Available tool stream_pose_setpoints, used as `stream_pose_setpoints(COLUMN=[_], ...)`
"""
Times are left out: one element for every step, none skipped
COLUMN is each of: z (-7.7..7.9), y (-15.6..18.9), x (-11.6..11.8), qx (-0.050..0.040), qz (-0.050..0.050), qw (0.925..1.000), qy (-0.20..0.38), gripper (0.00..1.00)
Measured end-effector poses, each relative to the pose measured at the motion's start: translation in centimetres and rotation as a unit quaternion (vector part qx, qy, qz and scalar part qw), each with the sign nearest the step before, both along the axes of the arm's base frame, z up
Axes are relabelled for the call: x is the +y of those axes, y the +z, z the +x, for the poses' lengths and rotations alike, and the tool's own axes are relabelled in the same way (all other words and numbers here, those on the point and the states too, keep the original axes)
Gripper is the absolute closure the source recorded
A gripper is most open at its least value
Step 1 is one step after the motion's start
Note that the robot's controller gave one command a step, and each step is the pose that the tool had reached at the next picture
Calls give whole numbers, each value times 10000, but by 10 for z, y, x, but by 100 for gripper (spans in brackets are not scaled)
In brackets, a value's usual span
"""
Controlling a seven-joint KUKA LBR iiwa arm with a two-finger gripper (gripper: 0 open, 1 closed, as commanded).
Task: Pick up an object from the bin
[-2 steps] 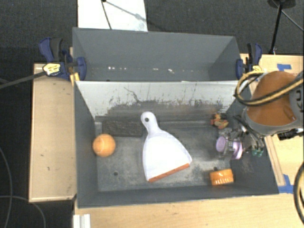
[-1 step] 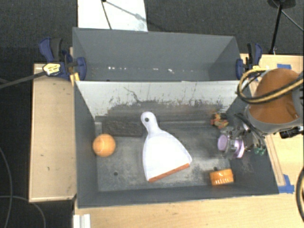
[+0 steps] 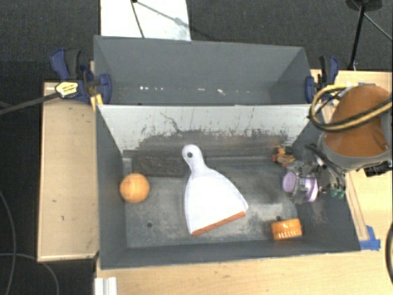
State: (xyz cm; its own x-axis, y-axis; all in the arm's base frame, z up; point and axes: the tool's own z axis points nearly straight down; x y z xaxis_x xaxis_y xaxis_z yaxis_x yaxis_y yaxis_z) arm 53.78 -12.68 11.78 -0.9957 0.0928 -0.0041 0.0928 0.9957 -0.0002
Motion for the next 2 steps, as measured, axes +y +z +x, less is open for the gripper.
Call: stream_pose_setpoints(z=[0, -1], y=[8, 18], x=[0, 0], qx=[2, 23], qz=[0, 6], qw=[10000, 10000], qy=[2, 4], gripper=[100, 100])
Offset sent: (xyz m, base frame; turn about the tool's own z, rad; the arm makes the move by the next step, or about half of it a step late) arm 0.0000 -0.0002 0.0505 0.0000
